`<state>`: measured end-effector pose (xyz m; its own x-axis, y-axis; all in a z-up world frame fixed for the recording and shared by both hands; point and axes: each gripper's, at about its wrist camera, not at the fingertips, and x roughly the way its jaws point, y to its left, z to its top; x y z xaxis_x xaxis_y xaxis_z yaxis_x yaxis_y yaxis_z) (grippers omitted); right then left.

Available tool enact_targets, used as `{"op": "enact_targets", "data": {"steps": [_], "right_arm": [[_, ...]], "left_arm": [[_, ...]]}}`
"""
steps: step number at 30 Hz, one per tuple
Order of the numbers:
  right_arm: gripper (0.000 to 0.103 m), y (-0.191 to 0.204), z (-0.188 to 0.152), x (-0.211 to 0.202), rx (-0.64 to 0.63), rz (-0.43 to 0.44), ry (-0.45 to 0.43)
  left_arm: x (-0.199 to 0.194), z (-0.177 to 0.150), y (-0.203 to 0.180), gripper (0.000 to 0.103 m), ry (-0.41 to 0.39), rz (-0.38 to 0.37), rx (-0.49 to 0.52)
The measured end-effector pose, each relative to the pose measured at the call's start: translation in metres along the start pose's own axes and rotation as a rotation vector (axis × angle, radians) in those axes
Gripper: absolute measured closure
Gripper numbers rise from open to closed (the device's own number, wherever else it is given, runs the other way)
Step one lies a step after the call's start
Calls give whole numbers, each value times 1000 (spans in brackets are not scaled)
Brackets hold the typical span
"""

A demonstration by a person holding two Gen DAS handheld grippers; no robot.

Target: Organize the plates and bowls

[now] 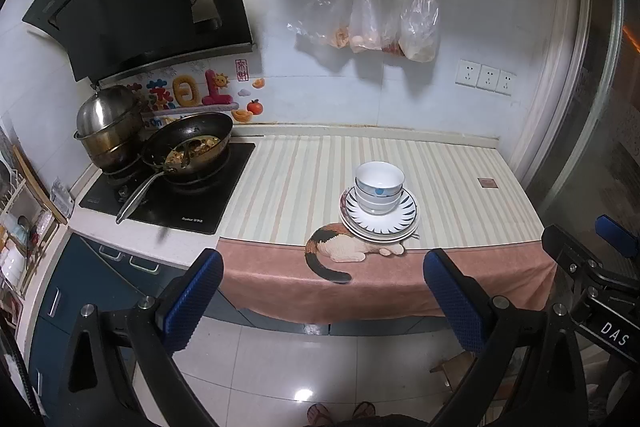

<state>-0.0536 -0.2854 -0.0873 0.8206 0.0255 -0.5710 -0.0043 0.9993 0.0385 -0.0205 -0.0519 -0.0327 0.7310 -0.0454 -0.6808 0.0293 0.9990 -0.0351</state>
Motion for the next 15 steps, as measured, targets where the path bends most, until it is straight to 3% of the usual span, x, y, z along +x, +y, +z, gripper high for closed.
{"op": "enact_targets", "data": {"steps": [15], "right_arm": [[2, 9, -2, 13, -11, 4, 25]], "left_arm": [[17, 4, 9, 0, 17, -8, 12]]}}
